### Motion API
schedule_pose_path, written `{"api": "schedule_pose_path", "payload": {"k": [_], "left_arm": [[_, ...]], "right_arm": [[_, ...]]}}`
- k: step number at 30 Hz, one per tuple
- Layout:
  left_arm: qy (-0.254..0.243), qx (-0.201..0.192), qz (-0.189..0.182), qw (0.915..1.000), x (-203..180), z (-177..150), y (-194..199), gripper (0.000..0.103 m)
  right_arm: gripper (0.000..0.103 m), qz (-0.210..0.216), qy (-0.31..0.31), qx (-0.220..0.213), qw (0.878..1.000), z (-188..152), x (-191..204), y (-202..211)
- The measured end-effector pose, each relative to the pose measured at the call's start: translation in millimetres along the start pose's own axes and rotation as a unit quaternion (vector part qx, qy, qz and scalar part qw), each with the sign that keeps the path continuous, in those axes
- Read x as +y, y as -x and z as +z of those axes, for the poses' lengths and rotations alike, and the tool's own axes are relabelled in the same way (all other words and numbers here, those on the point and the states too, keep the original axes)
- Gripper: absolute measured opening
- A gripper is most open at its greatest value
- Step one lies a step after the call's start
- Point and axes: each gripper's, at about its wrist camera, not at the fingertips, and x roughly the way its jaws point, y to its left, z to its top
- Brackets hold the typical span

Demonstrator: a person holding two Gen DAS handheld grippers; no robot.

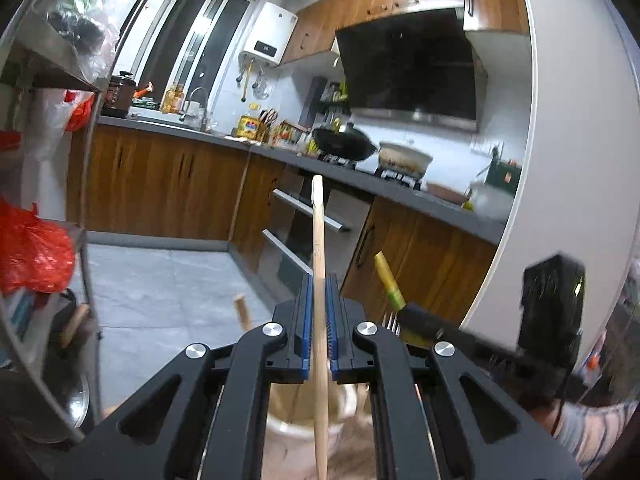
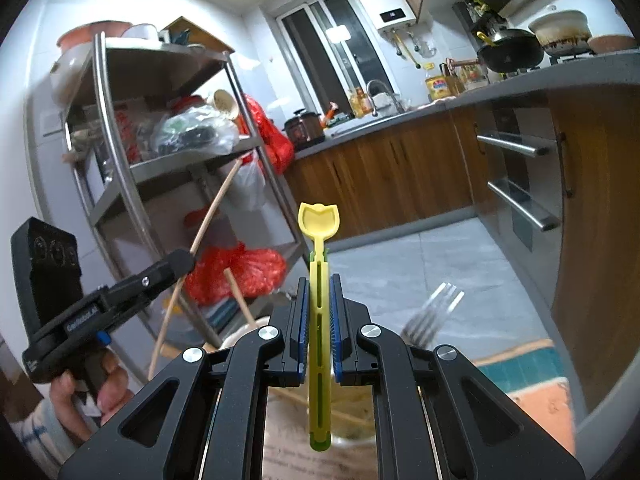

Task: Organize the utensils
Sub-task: 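Lift the yellow stick toward the small pot while the left gripper carries the chopstick to the tall pot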

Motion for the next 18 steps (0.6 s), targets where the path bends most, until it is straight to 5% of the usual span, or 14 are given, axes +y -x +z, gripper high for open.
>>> {"api": "schedule_pose_path", "payload": {"k": [9, 18], "left_arm": [[0.009, -0.047, -0.015, 0.9987, 7, -4, -28, 0.006], [0.012, -0.051, -0.033, 0.9981, 20, -17, -36, 0.006]], "right_arm": [[0.011, 0.004, -0.017, -0.011, 1.000, -10, -8, -23], [0.011, -0.007, 0.010, -0.020, 1.000, -18, 0, -38]]}}
